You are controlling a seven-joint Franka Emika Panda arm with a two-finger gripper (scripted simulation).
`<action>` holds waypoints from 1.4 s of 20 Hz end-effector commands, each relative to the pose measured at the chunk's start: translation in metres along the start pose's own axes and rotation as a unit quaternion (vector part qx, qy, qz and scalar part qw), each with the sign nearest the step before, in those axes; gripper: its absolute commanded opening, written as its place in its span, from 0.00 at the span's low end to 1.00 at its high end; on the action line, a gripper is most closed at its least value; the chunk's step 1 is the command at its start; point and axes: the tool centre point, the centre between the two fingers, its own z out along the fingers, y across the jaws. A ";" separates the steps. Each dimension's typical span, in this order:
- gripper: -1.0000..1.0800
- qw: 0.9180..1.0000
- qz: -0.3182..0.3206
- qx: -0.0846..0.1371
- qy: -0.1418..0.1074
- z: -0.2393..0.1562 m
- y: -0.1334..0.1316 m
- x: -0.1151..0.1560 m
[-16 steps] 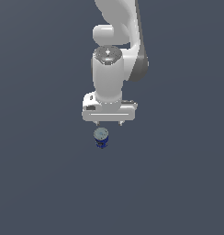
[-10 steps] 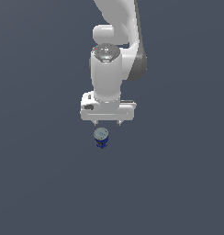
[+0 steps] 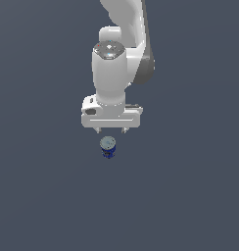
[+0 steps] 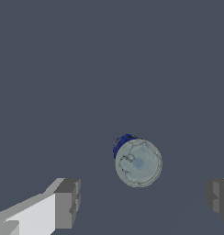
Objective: Pick up the object and move it to a goal position.
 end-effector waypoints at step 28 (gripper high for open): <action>0.96 0.999 -0.005 0.015 -0.032 0.121 0.020 -0.024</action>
